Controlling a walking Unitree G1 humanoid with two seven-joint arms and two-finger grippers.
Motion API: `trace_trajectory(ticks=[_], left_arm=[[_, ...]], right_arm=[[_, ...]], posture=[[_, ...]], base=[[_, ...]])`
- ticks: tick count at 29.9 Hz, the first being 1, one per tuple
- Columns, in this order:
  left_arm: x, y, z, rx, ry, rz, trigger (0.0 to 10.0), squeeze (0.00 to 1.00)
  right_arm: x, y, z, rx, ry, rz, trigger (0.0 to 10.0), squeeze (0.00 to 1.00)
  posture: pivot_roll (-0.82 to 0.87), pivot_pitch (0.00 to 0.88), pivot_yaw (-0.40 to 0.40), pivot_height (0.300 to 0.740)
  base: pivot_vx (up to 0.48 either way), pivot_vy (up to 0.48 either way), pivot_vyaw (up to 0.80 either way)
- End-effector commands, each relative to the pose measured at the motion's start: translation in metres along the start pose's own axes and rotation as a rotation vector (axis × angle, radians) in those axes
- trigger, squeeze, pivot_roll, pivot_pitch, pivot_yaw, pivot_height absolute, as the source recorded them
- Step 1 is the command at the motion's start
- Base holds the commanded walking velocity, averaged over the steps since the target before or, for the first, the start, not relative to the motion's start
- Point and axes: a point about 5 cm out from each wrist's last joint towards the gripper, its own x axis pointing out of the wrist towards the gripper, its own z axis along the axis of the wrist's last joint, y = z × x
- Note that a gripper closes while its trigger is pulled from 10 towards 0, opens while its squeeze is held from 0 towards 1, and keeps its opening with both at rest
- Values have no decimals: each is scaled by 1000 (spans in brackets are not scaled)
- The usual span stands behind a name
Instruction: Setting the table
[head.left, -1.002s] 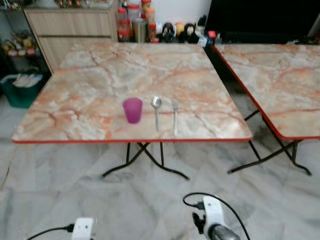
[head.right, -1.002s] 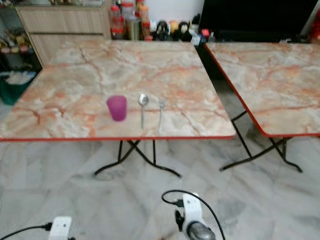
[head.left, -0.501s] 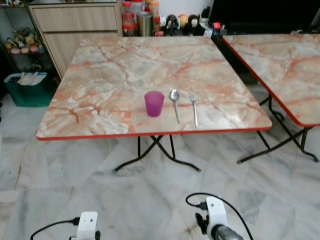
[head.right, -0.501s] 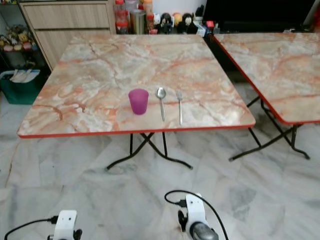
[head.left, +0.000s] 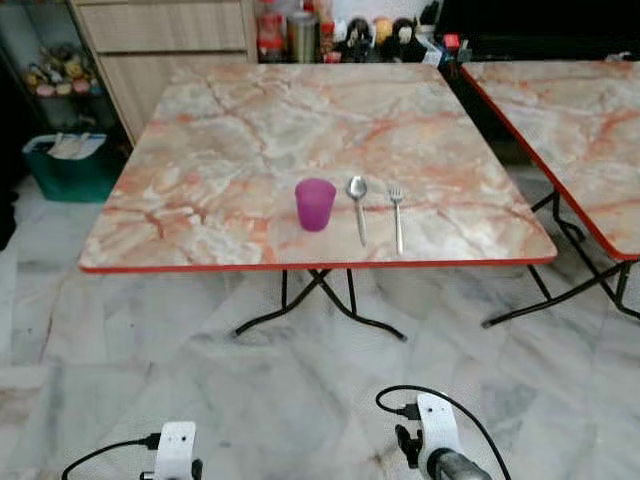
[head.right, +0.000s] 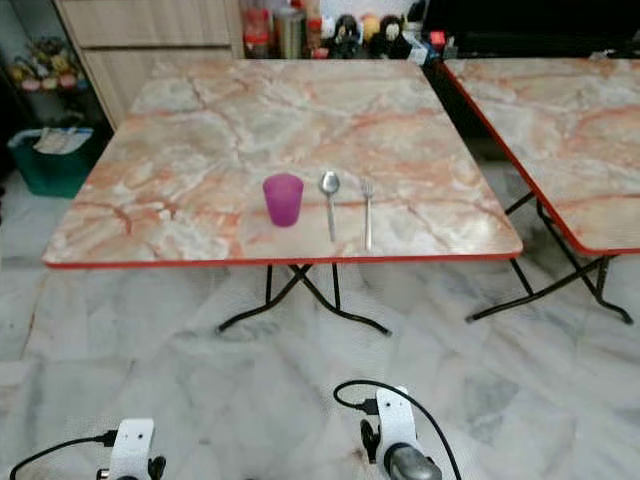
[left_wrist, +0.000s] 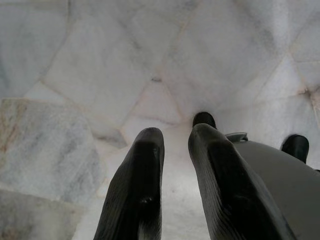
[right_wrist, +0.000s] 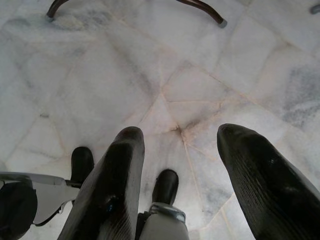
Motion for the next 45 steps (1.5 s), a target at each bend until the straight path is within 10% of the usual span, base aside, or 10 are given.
trace_trajectory(ticks=[1, 26, 45], left_arm=[[0, -1, -2, -13, 14, 2, 10000, 0], [-1, -5, -5, -18, 20, -4, 10000, 0], [-2, -8, -12, -11, 39, -8, 10000, 0]], right_arm=[[0, -2, -1, 9, 1, -8, 10000, 0], [-1, -9, 1, -25, -22, -7, 10000, 0], [-13, -22, 37, -191, -382, 54, 10000, 0]], posture=[[115, 106, -24, 740], [110, 91, -30, 740], [72, 113, -36, 740]], base=[[277, 0, 0], [153, 0, 62], [0, 0, 0]])
